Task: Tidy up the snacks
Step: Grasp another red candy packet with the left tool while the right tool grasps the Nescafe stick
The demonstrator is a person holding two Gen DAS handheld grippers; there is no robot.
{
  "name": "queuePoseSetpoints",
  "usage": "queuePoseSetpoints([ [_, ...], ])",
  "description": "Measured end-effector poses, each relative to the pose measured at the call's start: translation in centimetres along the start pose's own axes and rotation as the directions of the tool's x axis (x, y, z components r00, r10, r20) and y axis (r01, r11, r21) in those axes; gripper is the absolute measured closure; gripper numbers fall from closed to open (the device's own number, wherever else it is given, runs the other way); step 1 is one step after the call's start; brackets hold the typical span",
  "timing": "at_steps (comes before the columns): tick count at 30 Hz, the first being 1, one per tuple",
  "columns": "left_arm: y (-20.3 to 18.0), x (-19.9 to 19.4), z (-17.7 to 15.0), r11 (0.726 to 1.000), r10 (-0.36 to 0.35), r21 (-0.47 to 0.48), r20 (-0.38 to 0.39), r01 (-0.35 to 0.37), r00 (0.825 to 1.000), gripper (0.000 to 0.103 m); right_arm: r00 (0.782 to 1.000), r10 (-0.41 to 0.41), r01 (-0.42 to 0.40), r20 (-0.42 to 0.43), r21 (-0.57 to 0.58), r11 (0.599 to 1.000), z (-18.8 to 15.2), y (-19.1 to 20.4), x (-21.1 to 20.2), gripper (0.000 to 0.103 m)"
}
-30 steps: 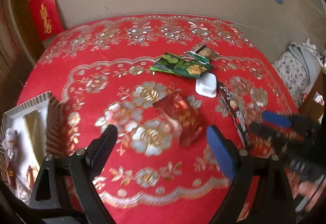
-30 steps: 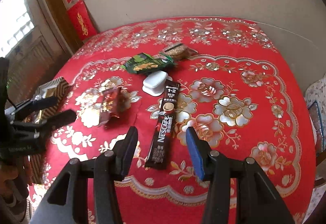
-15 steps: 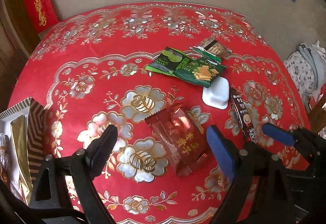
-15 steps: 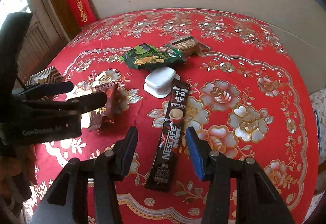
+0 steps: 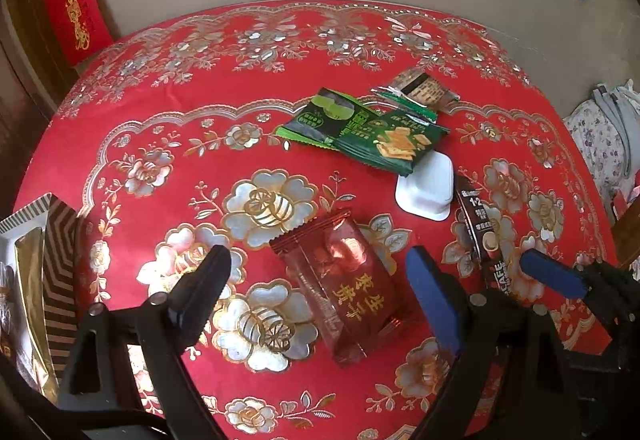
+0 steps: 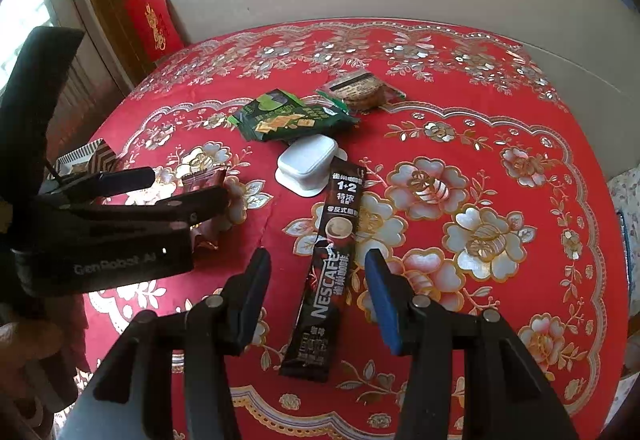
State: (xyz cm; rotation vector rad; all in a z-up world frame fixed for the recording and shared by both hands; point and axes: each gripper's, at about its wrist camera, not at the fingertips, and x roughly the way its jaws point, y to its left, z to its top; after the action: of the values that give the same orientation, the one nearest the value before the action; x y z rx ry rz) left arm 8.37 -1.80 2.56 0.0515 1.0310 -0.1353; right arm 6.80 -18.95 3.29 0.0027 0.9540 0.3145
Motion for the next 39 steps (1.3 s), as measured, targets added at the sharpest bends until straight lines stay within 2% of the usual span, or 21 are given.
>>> queuePoseSetpoints([
  [10, -0.2, 0.3, 0.0, 1.0, 0.014, 0.019, -0.009, -0.014, 1.0, 0.014, 1.0, -0.008, 0.008, -0.01, -0.012, 1.0, 0.0, 0.1, 0.5, 0.054],
  [13, -0.3, 0.4, 0.0, 0.999, -0.027, 0.035, -0.03, 0.028, 0.999, 0.014, 1.0, -0.006, 0.005, -0.012, -0.014, 1.0, 0.0, 0.1, 0.7, 0.054],
  [15, 0.0, 0.7, 0.0, 0.997, -0.075, 0.008, -0.053, 0.076, 0.996, 0.014, 1.0, -0.001, 0.001, -0.011, -0.015, 1.0, 0.0, 0.1, 0.8, 0.054],
  [16, 0.2, 0.7, 0.1, 0.997, -0.077, -0.003, -0.054, 0.077, 0.996, 0.014, 1.0, 0.0, 0.0, -0.011, -0.015, 1.0, 0.0, 0.0, 0.8, 0.054],
  [18, 0.2, 0.8, 0.2, 1.0, -0.027, -0.004, -0.059, 0.027, 0.998, 0.014, 1.0, 0.004, -0.005, -0.011, -0.013, 1.0, 0.0, 0.0, 0.9, 0.054],
  [20, 0.3, 1.0, 0.3, 1.0, -0.007, -0.002, -0.076, 0.007, 0.997, 0.014, 1.0, 0.009, -0.009, -0.008, -0.013, 1.0, 0.0, -0.1, 0.9, 0.054],
  [24, 0.7, 1.4, 0.3, 0.998, -0.048, -0.044, -0.106, 0.043, 0.993, 0.014, 1.0, 0.018, -0.018, -0.005, -0.009, 1.0, -0.1, -0.3, 0.9, 0.054],
  [27, 1.0, 1.8, 0.3, 0.997, -0.028, -0.074, -0.117, 0.02, 0.993, 0.014, 1.0, 0.018, -0.019, -0.006, -0.011, 1.0, -0.1, -0.3, 0.9, 0.054],
  [30, 1.1, 2.1, 0.2, 0.994, -0.046, -0.109, -0.127, 0.033, 0.991, 0.014, 1.0, 0.014, -0.014, -0.005, -0.02, 1.0, -0.1, -0.1, 0.8, 0.054],
  [35, 0.3, 2.2, 0.2, 0.997, -0.046, -0.07, -0.122, 0.037, 0.991, 0.015, 0.999, -0.008, 0.007, -0.032, -0.037, 0.999, -0.2, -0.1, 1.5, 0.055],
  [36, 0.1, 2.3, 0.3, 0.998, -0.042, -0.058, -0.121, 0.035, 0.992, 0.016, 1.0, -0.015, 0.013, -0.027, -0.046, 0.999, -0.2, 0.0, 1.5, 0.056],
  [37, -0.1, 2.2, 0.3, 0.999, -0.036, -0.035, -0.113, 0.033, 0.993, 0.024, 0.999, -0.022, 0.02, -0.029, -0.051, 0.999, -0.2, 0.1, 1.6, 0.058],
  [39, -0.5, 2.0, 0.2, 1.0, -0.009, 0.01, -0.103, 0.01, 0.995, 0.038, 0.998, -0.049, 0.047, -0.03, -0.078, 0.996, -0.2, 0.4, 1.7, 0.076],
])
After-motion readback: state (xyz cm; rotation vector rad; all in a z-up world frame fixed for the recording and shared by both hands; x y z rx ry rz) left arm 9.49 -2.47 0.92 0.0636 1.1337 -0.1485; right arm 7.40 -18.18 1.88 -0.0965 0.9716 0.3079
